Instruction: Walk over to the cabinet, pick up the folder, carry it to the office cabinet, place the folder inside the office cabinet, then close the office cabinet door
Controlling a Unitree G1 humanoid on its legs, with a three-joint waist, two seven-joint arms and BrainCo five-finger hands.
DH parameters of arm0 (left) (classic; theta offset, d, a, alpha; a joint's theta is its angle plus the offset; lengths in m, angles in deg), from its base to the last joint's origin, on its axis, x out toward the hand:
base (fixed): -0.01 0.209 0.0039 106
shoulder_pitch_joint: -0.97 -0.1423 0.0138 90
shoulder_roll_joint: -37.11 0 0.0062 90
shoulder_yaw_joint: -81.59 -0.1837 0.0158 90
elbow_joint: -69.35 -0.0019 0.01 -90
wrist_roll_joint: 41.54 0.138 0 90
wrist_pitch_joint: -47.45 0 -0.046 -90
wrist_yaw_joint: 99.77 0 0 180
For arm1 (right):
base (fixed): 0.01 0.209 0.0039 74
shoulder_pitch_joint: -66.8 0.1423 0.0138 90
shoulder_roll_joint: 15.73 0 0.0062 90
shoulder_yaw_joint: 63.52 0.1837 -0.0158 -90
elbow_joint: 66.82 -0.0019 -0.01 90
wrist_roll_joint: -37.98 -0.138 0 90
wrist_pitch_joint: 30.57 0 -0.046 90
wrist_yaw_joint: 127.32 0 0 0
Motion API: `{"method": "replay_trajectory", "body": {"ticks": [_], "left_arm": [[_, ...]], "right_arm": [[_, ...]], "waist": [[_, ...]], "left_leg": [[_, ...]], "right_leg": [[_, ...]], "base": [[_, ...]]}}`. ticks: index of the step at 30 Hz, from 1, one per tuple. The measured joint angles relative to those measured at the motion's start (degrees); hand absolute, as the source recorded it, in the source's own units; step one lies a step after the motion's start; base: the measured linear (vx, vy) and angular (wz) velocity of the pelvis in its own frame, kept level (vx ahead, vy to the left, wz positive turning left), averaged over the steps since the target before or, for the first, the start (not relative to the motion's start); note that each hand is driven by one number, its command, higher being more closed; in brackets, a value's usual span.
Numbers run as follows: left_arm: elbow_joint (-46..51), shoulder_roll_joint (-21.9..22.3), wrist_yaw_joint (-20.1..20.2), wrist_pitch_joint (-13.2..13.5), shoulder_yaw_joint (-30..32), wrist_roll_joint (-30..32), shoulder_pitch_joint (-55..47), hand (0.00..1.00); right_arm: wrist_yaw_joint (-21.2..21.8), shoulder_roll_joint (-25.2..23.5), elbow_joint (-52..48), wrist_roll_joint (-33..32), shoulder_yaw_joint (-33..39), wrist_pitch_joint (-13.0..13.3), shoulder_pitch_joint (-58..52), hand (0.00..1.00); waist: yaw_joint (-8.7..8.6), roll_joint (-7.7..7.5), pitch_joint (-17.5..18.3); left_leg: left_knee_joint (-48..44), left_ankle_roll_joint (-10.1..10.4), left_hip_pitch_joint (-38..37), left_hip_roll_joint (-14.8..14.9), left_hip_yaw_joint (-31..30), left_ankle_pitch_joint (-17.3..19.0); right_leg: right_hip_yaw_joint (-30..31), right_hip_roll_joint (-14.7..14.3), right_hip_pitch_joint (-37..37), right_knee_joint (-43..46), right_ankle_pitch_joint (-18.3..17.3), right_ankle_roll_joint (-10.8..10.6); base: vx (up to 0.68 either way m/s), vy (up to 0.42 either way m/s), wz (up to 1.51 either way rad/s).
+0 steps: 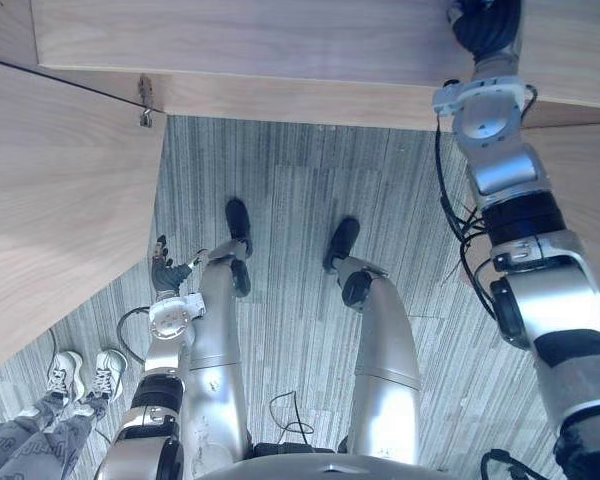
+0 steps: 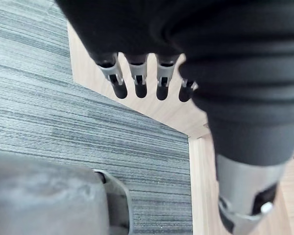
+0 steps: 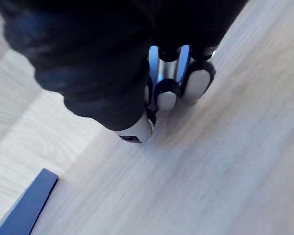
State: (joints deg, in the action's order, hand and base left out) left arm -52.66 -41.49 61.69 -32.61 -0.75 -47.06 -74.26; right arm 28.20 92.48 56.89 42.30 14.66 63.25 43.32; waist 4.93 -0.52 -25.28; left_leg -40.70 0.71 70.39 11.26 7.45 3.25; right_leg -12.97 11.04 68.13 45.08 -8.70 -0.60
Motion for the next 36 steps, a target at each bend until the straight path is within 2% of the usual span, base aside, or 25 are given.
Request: {"method": "replay_trajectory", "body": {"ticks": [10, 18, 22, 27, 32, 36], "left_arm": [[2.0, -0.1, 0.2, 0.1, -1.2, -1.2, -0.8, 0.00], [2.0, -0.1, 0.1, 0.1, -1.1, -2.9, -0.8, 0.00], [2.1, 0.1, 0.0, 0.0, -1.0, -3.2, -0.8, 0.00], [2.2, 0.5, -0.3, -0.4, -0.4, -3.2, -0.6, 0.00], [2.5, 2.0, -0.8, -1.9, 0.1, -3.0, -0.6, 0.00], [2.2, 3.7, -0.7, -3.0, 0.1, -1.6, -1.2, 0.00]], "right_arm": [[0.1, 2.3, 5.5, -7.3, 0.7, 2.8, 4.2, 1.00], [-1.2, 2.0, 7.8, -17.6, 4.2, 3.2, 5.6, 1.00], [-3.9, -1.8, 7.5, -23.2, 10.7, 3.9, 5.5, 1.00], [-6.8, -6.6, 1.8, -25.0, 16.3, 3.4, 0.5, 1.00], [-10.2, -16.7, -15.4, -24.3, 18.9, 3.1, -13.8, 1.00], [-11.2, -21.1, -27.6, -19.9, 17.6, 3.3, -22.1, 1.00]], "waist": [[-0.75, 0.04, 0.0], [-0.64, 0.10, -0.1], [-0.71, 0.11, -0.1], [-0.54, 0.10, -0.1], [-0.77, 0.11, 0.0], [-1.40, 0.11, 0.0]], "left_leg": [[3.7, 0.6, 0.4, -1.6, -0.4, -2.2], [7.9, 0.0, -0.6, -0.4, 3.2, -5.5], [7.6, -0.1, -0.6, -0.2, 3.5, -5.9], [4.7, -0.8, -1.0, 0.8, 3.4, -5.1], [1.4, -0.8, -3.8, 2.3, 3.8, -2.1], [1.1, -0.7, -7.6, 2.7, 4.8, -0.6]], "right_leg": [[-1.5, 1.7, 0.7, -0.4, -0.4, -0.1], [-2.3, 2.6, 0.9, -1.0, 0.0, -0.1], [-2.4, 2.5, 0.6, -1.6, 0.8, 0.0], [-2.1, 1.8, -0.8, -1.2, 1.0, 0.3], [-1.3, 0.9, -3.9, -0.4, 0.3, 0.0], [-0.2, 0.4, -7.1, -0.9, 0.1, 0.1]], "base": [[0.00, -0.010, 0.13], [-0.04, -0.026, 0.14], [-0.02, -0.005, -0.02], [-0.03, -0.013, -0.08], [-0.05, -0.029, -0.17], [-0.05, -0.032, -0.16]]}}
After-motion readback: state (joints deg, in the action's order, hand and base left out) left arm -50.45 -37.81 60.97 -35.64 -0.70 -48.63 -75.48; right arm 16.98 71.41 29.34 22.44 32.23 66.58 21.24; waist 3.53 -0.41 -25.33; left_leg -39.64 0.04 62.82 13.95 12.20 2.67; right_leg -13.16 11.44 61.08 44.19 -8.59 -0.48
